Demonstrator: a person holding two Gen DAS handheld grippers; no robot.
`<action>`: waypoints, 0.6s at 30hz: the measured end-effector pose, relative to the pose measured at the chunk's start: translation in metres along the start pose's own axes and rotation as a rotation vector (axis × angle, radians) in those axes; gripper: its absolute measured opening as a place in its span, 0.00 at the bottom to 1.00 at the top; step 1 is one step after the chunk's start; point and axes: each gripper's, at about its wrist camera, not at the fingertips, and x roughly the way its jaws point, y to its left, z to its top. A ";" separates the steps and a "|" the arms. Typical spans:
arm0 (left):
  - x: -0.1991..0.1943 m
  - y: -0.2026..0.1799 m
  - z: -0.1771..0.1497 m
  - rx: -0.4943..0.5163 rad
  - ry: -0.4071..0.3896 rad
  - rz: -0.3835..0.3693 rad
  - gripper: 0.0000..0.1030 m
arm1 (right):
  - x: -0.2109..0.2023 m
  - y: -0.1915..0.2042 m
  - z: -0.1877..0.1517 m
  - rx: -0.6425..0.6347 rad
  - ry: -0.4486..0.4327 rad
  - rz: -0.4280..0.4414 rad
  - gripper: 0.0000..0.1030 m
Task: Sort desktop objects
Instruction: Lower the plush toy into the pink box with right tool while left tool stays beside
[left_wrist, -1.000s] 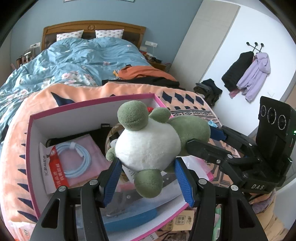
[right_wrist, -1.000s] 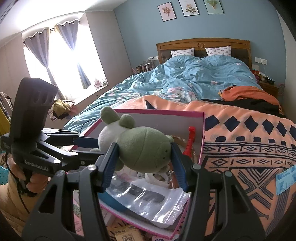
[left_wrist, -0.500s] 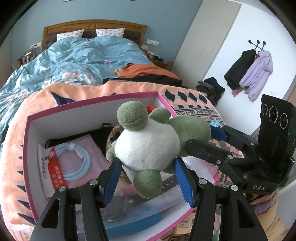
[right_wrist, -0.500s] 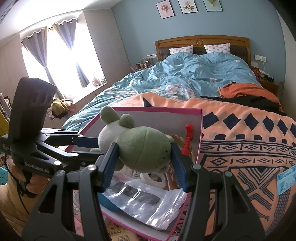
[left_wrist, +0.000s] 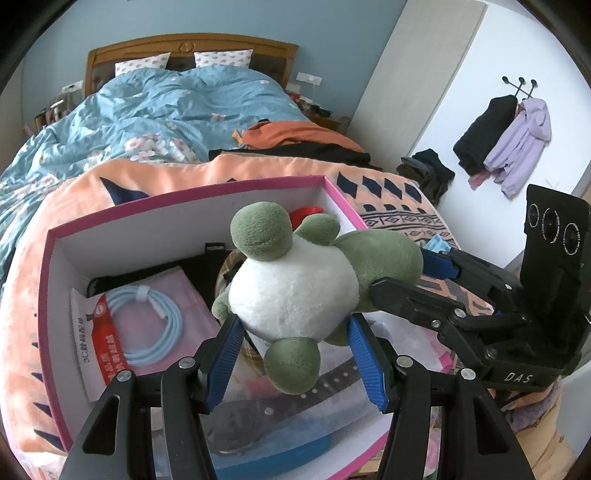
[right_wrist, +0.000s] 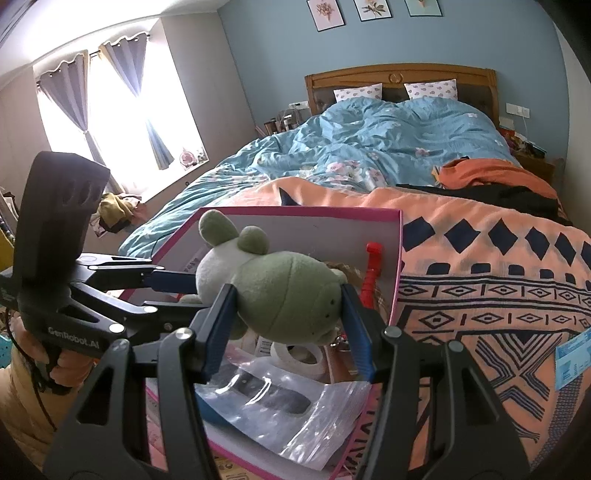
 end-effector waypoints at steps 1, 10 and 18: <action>0.001 0.000 0.000 -0.001 0.002 0.002 0.57 | 0.001 0.000 0.000 -0.001 0.002 -0.003 0.57; 0.014 0.003 0.001 -0.003 0.026 0.018 0.57 | 0.012 -0.004 0.000 -0.004 0.029 -0.025 0.57; 0.024 0.007 0.001 -0.018 0.047 0.027 0.57 | 0.025 -0.005 -0.002 -0.012 0.058 -0.041 0.57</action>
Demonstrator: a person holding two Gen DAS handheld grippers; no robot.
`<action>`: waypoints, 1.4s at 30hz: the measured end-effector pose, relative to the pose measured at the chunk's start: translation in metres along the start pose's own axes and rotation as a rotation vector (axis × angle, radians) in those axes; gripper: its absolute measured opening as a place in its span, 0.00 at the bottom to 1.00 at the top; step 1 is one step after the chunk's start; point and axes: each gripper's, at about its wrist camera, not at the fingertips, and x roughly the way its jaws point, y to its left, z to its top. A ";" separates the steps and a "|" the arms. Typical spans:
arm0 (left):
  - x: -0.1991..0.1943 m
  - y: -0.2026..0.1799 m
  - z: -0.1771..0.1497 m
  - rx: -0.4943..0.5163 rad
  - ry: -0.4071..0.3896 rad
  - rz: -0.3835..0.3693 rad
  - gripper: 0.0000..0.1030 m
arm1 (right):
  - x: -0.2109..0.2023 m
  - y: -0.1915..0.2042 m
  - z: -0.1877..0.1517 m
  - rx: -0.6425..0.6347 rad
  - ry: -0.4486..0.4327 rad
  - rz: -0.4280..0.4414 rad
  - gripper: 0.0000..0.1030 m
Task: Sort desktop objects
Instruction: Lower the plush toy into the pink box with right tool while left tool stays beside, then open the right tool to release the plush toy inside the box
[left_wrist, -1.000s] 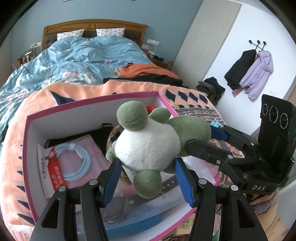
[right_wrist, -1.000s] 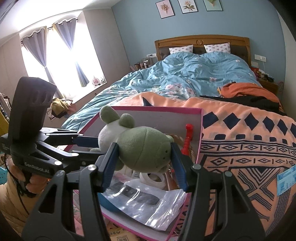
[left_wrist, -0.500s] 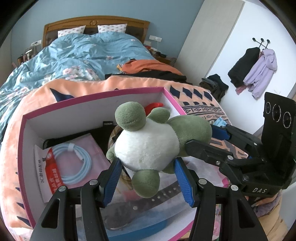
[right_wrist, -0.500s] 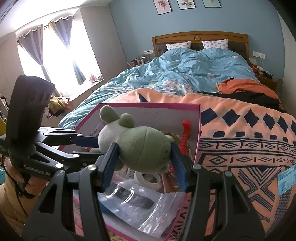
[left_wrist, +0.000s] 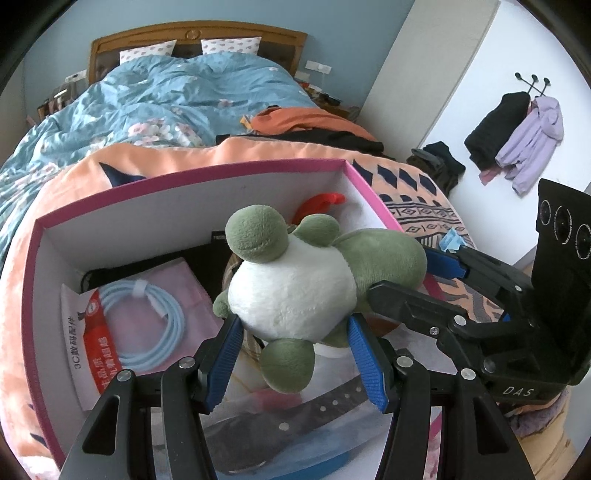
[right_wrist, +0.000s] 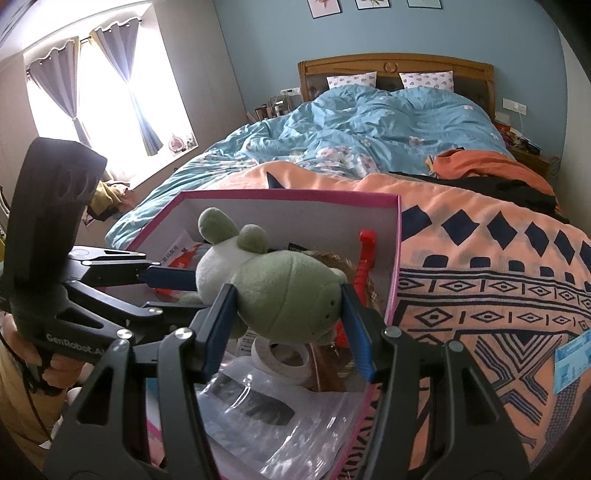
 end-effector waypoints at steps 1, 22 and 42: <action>0.001 0.000 0.000 -0.001 0.001 0.000 0.57 | 0.001 0.000 0.000 0.000 0.003 0.000 0.57; 0.020 0.004 0.004 -0.031 0.073 0.077 0.55 | 0.019 -0.002 0.004 -0.039 0.080 -0.033 0.56; 0.032 -0.003 0.007 -0.002 0.124 0.132 0.55 | 0.021 0.015 -0.006 -0.251 0.130 -0.227 0.53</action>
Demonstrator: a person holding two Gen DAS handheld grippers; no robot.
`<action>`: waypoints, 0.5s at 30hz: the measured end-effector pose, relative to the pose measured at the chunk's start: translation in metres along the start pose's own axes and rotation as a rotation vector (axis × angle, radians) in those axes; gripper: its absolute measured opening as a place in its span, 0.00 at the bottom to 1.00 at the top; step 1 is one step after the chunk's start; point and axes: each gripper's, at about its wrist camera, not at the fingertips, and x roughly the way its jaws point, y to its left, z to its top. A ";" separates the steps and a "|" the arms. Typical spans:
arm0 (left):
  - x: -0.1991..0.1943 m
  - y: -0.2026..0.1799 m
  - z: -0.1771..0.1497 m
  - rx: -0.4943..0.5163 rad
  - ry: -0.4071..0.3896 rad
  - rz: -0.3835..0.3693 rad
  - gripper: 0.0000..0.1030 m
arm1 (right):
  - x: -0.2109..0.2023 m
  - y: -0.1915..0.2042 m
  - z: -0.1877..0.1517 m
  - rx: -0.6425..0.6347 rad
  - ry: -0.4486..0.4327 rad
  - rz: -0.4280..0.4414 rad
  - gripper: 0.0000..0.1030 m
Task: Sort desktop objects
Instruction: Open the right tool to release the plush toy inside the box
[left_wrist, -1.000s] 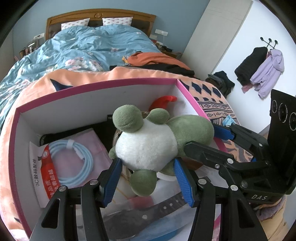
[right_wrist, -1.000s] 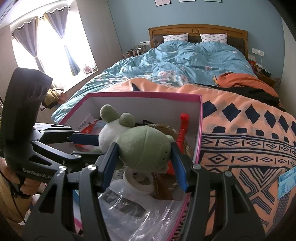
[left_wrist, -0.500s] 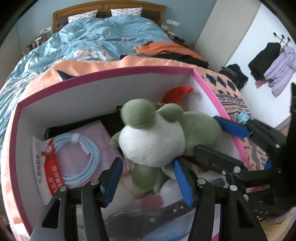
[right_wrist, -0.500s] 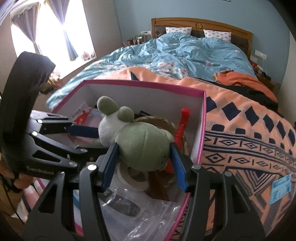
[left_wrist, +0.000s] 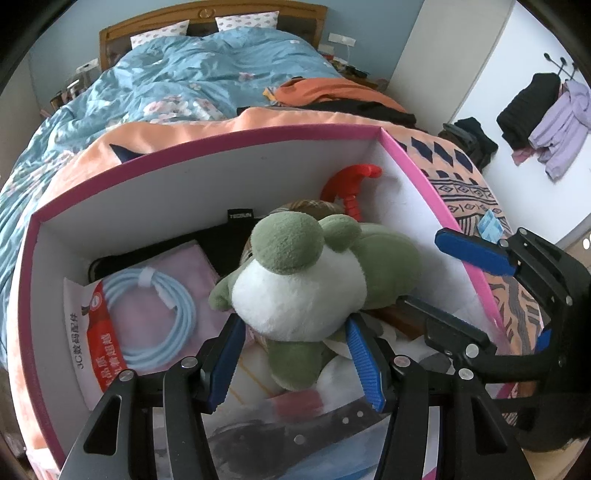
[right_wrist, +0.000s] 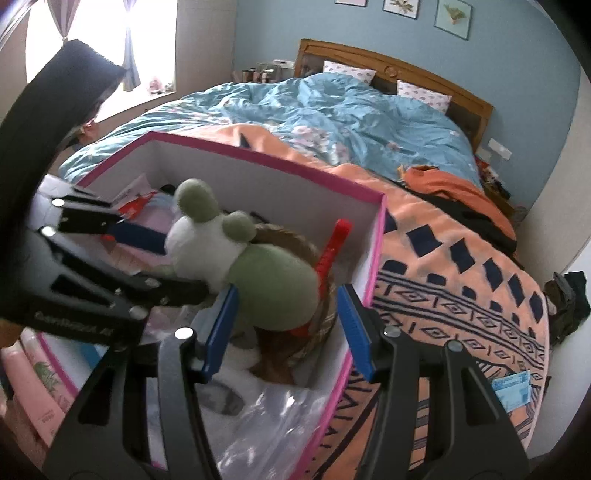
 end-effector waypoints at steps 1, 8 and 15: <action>0.002 -0.001 0.001 0.002 0.008 0.001 0.55 | 0.001 0.000 -0.001 -0.008 0.003 -0.013 0.52; 0.009 -0.006 0.013 0.004 0.046 -0.031 0.55 | 0.000 -0.006 -0.001 0.016 -0.022 -0.045 0.46; 0.016 -0.009 0.016 -0.001 0.074 -0.064 0.56 | -0.006 -0.003 -0.006 0.032 -0.050 -0.058 0.43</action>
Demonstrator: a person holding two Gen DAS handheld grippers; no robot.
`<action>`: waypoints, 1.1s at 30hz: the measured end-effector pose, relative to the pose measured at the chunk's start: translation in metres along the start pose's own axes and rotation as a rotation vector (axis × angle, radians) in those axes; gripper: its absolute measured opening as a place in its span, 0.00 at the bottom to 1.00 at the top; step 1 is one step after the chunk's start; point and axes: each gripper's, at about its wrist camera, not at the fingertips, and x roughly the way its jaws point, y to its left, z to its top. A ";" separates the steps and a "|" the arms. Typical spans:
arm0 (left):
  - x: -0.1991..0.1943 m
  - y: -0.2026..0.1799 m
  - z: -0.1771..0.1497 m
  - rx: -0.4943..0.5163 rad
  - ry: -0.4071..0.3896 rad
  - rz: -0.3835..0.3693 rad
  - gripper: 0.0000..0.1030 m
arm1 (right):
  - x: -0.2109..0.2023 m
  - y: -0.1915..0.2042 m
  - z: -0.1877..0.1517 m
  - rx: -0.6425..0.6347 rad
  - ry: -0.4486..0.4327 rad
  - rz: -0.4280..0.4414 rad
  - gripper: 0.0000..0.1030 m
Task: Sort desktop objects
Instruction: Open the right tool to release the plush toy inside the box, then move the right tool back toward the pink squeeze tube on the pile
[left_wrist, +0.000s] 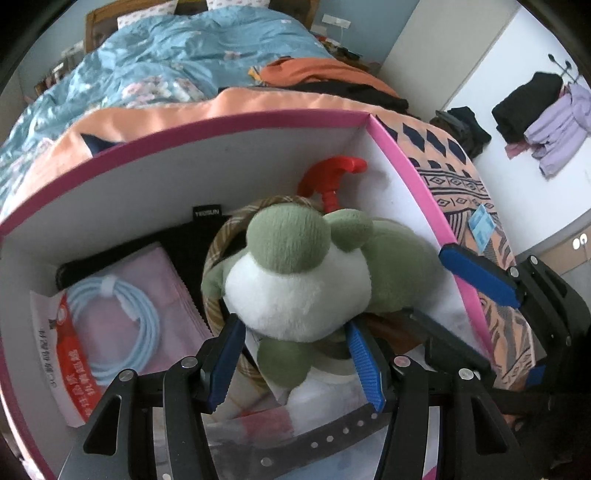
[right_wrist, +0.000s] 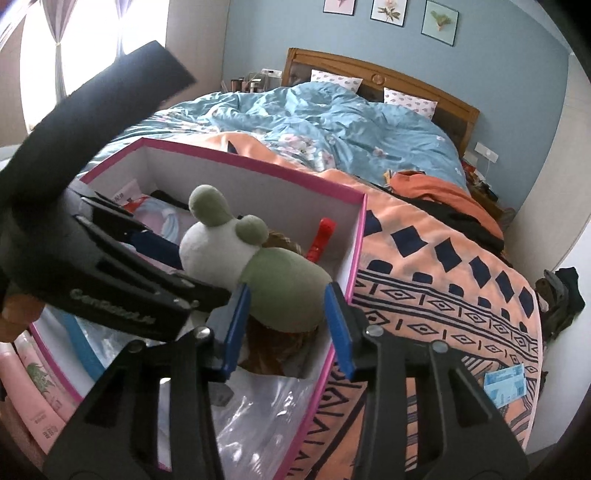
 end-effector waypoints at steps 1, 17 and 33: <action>-0.001 -0.001 -0.001 0.006 -0.005 0.005 0.57 | 0.000 0.000 -0.001 0.001 0.000 0.004 0.43; -0.037 0.002 -0.028 0.036 -0.149 0.015 0.61 | -0.012 -0.002 -0.009 0.048 -0.025 0.040 0.43; -0.127 0.008 -0.106 0.050 -0.422 0.027 0.71 | -0.071 0.012 -0.024 0.121 -0.124 0.247 0.49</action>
